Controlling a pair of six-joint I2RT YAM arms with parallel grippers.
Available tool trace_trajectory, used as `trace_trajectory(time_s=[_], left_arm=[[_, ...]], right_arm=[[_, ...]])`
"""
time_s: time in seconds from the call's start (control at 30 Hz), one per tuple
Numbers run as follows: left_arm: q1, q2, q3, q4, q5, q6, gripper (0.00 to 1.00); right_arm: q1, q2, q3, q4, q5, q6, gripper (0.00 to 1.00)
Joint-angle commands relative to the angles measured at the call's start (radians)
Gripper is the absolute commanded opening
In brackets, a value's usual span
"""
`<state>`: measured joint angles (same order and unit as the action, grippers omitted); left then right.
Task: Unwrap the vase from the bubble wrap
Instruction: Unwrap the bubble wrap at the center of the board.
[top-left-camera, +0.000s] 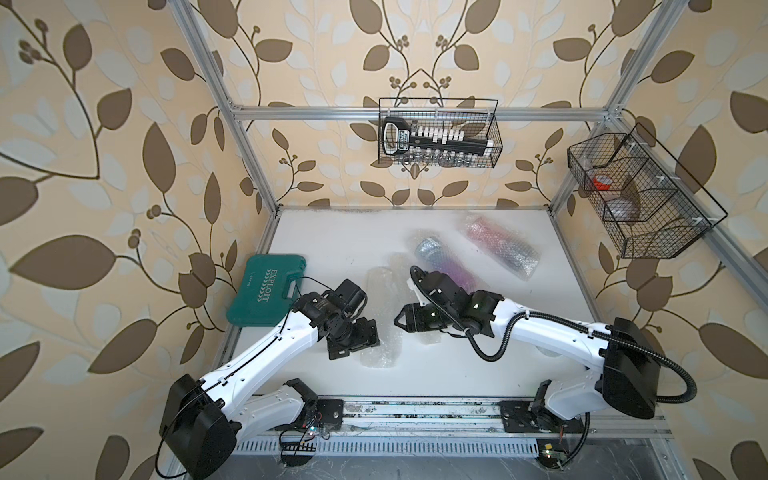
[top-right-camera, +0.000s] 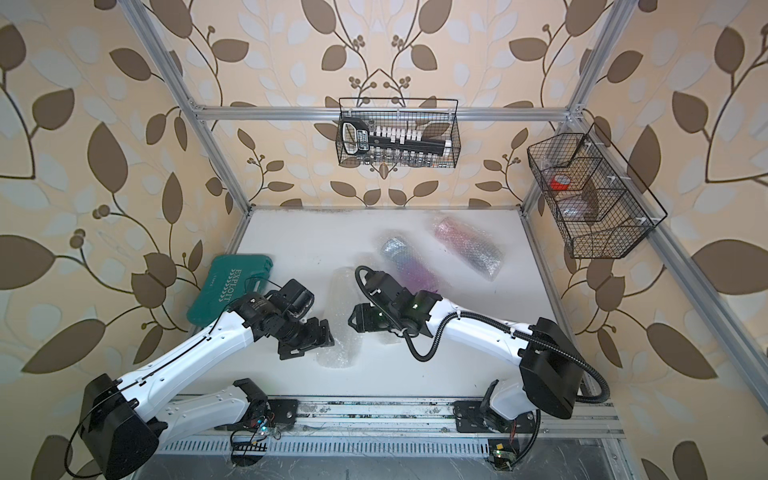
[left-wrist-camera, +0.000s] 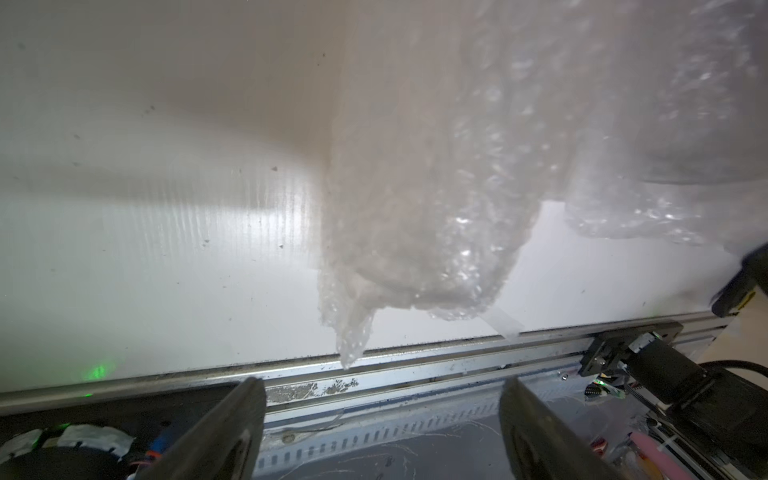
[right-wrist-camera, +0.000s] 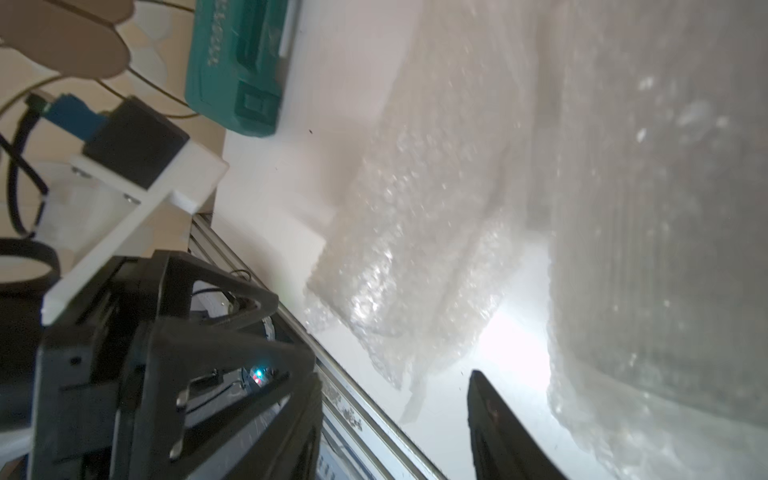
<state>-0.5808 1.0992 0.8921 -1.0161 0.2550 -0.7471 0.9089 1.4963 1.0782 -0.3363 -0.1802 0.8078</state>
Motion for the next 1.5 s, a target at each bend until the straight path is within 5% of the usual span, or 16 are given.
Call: trace_trajectory(time_s=[0.0, 0.23, 0.47, 1.0, 1.17, 1.47], left_arm=[[0.018, 0.046, 0.133, -0.089, -0.063, 0.058, 0.93], [0.118, 0.267, 0.273, -0.063, -0.094, 0.050, 0.88], [0.134, 0.417, 0.345, -0.002, -0.062, 0.009, 0.84], [0.134, 0.602, 0.384, 0.086, -0.055, 0.097, 0.80], [0.164, 0.579, 0.324, 0.126, 0.025, 0.113, 0.56], [0.165, 0.525, 0.284, 0.130, 0.068, 0.126, 0.25]], right_arm=[[-0.047, 0.085, 0.082, -0.016, -0.035, -0.033, 0.54], [-0.191, 0.328, 0.262, -0.050, -0.205, -0.117, 0.50], [-0.299, 0.393, 0.213, -0.003, -0.244, -0.103, 0.46], [-0.297, 0.538, 0.562, -0.428, 0.210, -0.347, 0.47], [-0.220, 0.514, 0.644, -0.498, 0.145, -0.383, 0.49], [-0.193, 0.466, 0.458, -0.338, -0.083, -0.403, 0.51]])
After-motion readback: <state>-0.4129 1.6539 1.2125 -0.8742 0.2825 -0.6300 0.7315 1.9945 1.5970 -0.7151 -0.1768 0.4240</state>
